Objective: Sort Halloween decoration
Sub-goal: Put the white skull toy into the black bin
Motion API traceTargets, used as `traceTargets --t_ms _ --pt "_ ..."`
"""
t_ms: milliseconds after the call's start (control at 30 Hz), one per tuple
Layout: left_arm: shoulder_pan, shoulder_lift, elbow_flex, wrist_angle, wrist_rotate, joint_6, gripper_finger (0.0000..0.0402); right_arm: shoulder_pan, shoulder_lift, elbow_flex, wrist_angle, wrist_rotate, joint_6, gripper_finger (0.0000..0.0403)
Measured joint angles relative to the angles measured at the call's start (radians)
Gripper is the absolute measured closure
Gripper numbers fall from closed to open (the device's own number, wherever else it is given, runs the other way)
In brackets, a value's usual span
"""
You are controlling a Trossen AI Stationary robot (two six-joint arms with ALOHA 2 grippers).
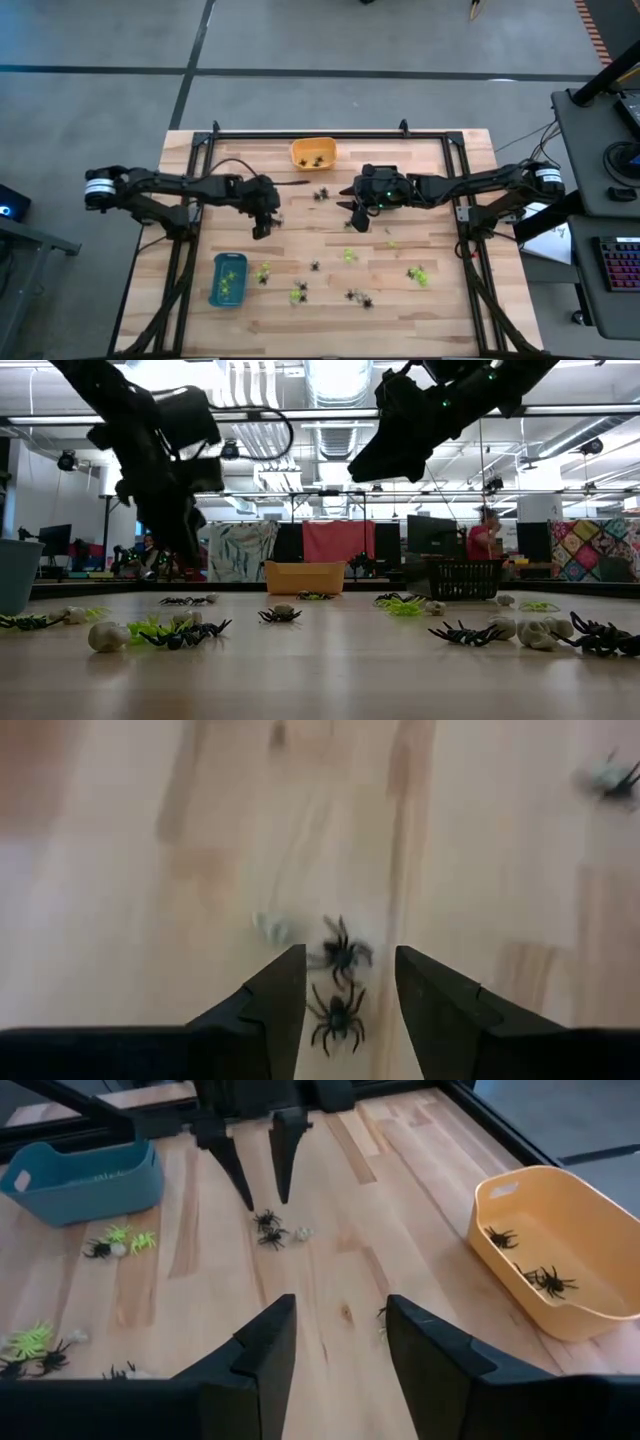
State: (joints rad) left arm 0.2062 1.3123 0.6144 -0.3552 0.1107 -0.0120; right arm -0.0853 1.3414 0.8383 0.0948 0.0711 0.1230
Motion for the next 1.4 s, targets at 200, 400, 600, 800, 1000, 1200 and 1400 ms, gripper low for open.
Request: traceTargets --t_ms 200,400,600,800,1000,1200,1400 --pt "-0.007 0.062 0.0 -0.066 -0.036 -0.017 0.0235 0.0 0.002 0.0 0.001 0.0 0.01 0.0258" --pt "-0.011 0.115 -0.004 -0.08 -0.072 -0.031 0.0219 0.0 0.002 0.0 0.001 0.0 0.01 0.0255" --pt "-0.012 0.166 0.001 -0.076 -0.077 -0.034 0.0226 0.0 0.002 0.0 0.0 0.0 0.009 0.0259" --pt "-0.011 0.17 0.0 -0.078 -0.08 -0.049 0.0252 0.0 0.002 0.0 0.0 0.002 0.008 0.0255" --pt "-0.011 0.154 -0.002 -0.081 -0.085 -0.049 0.0296 0.0 0.002 0.0 0.0 0.002 0.008 0.026" --pt "-0.011 0.124 -0.004 -0.091 -0.076 -0.049 0.0341 0.0 0.002 0.0 0.0 0.002 0.008 0.0263" --pt "-0.013 0.098 -0.007 -0.122 -0.064 -0.05 0.0379 0.0 0.002 0.0 0.0 0.001 0.008 0.0264"
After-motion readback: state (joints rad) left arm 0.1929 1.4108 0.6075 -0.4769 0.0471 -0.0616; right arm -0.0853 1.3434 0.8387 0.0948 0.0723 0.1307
